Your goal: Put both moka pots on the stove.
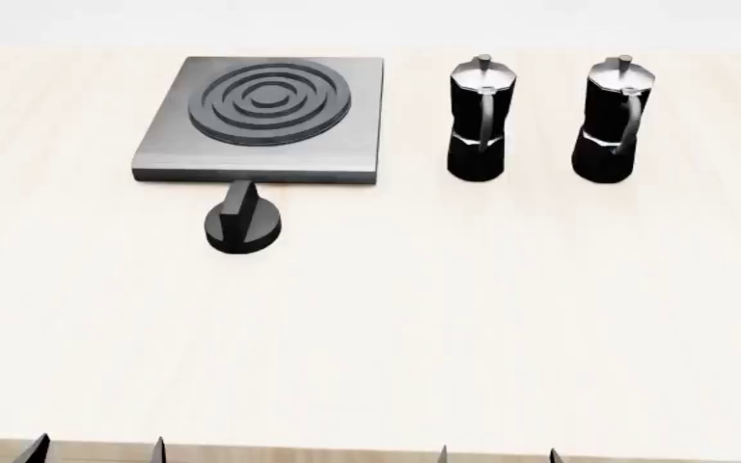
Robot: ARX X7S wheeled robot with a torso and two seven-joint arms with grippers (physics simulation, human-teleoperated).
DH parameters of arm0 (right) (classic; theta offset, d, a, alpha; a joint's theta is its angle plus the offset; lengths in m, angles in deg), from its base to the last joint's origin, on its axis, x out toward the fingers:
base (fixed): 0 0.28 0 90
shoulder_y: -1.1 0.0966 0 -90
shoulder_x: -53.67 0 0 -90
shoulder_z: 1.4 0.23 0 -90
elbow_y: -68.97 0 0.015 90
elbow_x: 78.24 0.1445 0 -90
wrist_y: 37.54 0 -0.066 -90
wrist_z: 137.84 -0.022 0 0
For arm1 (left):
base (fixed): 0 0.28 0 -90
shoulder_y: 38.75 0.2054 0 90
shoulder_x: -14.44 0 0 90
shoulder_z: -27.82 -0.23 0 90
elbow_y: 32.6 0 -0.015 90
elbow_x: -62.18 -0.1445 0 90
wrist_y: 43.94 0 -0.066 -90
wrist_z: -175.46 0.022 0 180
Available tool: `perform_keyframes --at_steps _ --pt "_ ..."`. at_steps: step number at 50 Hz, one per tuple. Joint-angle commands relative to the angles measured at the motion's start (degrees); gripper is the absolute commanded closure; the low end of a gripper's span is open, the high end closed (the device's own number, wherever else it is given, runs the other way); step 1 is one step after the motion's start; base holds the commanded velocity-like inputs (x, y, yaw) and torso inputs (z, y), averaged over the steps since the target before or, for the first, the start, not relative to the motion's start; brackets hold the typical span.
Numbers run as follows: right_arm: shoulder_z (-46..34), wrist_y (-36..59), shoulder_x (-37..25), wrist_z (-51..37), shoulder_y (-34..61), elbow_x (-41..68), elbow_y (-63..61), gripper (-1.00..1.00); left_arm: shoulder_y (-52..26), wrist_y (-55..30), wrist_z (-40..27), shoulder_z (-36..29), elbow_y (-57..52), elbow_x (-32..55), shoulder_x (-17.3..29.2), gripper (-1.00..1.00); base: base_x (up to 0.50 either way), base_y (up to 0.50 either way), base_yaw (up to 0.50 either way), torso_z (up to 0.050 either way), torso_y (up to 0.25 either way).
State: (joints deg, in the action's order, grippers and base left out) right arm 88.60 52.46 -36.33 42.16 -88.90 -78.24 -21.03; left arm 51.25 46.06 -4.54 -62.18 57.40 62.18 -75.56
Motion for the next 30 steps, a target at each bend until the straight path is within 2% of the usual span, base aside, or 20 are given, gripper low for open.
perform_keyframes --at_steps 1,19,30 --pt "-0.85 -0.08 -0.63 -0.85 0.01 0.63 0.07 -1.00 0.00 0.00 -0.64 -0.64 0.00 0.56 0.57 -1.00 0.00 0.00 0.00 0.000 0.000" --pt "-3.70 1.71 -3.48 -4.25 -0.71 3.34 -4.38 -1.00 0.63 -0.69 -3.92 -3.74 -2.27 3.07 3.26 -1.00 0.00 0.00 0.00 0.000 0.000" --pt "-4.76 7.03 -5.04 -5.67 -4.47 4.42 -19.93 -1.00 4.05 -3.98 -5.47 -4.79 -13.83 3.88 4.60 -1.00 0.00 0.00 0.00 0.000 0.000"
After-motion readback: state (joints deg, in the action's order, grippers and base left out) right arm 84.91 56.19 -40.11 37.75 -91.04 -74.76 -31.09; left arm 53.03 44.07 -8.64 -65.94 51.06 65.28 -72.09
